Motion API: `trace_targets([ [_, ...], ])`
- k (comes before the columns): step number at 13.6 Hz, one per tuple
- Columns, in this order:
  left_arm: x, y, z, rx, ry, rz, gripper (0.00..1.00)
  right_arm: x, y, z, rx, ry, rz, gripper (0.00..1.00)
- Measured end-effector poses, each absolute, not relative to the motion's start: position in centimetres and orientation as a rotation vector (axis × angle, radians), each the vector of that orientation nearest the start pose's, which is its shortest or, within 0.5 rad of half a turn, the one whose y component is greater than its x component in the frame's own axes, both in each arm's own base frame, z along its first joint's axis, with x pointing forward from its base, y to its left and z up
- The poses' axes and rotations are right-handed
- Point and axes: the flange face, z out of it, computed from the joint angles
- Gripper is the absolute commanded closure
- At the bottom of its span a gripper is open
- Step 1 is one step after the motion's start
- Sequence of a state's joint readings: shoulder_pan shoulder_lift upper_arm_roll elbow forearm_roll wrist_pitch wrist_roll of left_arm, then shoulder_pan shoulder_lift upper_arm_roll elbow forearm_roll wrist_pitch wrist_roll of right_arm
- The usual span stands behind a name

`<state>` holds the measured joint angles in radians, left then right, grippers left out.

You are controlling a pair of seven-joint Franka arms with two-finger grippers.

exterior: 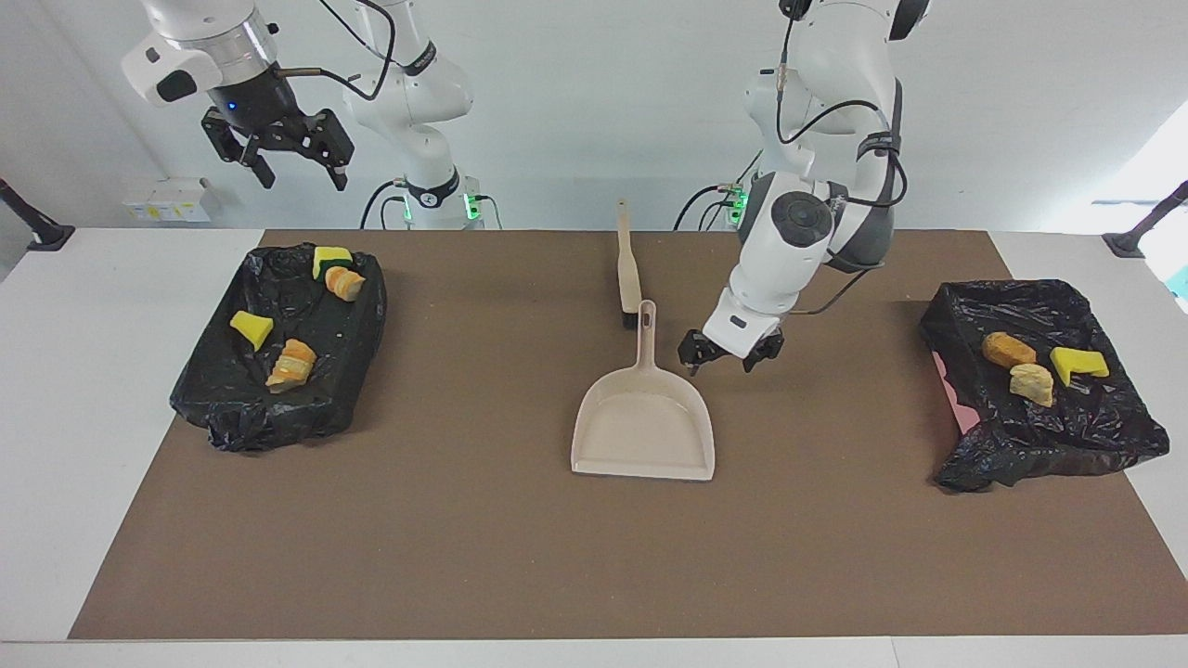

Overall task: Sweep and dump trash in bin
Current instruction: 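Bring the empty dustpan back with the left gripper toward the mat center, then release the dustpan on the mat and withdraw the left gripper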

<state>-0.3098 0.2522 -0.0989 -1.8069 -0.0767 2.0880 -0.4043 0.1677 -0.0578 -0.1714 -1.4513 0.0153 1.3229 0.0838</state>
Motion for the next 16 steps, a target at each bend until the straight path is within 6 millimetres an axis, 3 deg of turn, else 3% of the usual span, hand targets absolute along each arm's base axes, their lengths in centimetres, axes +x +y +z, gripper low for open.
trace_targets([
  [2,58.7,-22.4,42.0,-3.244,0.036,-0.03,0.0,50.8,-0.4,69.2,-3.114,0.132,0.098,0.0],
  [8,62.1,-11.1,46.0,-3.21,0.252,-0.087,0.0,50.5,-0.6,69.8,-3.112,0.137,0.075,0.0],
  [12,60.9,-7.7,52.2,-3.13,0.252,-0.133,0.0,50.5,-0.6,69.8,-3.112,0.137,0.075,0.0],
  [16,58.7,-4.2,55.9,-3.124,0.164,-0.105,0.0,50.5,-0.6,69.8,-3.112,0.137,0.075,0.0],
])
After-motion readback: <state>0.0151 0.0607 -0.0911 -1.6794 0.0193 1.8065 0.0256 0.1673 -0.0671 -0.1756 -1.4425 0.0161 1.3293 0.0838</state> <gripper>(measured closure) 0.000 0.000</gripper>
